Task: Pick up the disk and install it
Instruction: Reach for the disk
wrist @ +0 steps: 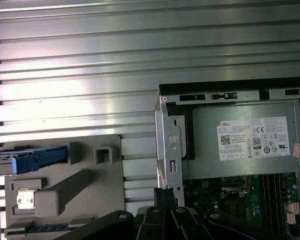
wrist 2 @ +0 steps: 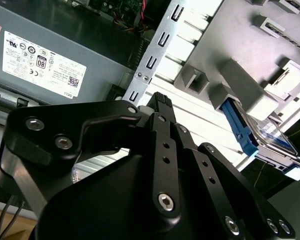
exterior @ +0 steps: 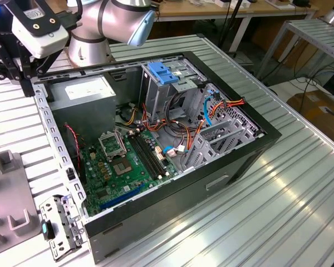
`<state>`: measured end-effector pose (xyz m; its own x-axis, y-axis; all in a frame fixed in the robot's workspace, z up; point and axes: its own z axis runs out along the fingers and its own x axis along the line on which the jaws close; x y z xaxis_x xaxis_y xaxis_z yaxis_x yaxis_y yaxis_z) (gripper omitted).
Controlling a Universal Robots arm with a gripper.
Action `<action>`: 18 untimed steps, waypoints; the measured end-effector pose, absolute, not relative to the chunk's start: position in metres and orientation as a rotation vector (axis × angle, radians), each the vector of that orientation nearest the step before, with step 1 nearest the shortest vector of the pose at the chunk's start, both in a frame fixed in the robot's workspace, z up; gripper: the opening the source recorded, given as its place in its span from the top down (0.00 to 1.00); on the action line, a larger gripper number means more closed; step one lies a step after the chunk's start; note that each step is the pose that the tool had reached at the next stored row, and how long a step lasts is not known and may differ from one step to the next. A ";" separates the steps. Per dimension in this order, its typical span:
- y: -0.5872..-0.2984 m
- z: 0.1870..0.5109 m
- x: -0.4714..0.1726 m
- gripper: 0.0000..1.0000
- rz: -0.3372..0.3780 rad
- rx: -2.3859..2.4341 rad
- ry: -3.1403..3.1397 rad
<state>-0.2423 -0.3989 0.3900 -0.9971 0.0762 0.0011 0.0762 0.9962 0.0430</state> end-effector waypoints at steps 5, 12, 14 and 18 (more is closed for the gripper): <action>-0.399 0.390 -0.246 0.89 0.068 0.120 3.140; -0.399 0.389 -0.253 0.89 0.067 0.120 3.143; -0.399 0.389 -0.254 0.89 0.067 0.120 3.143; -0.399 0.389 -0.262 0.89 0.067 0.121 3.145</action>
<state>-0.2618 -0.3989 0.3889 -0.9970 0.0764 0.0081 0.0767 0.9961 0.0425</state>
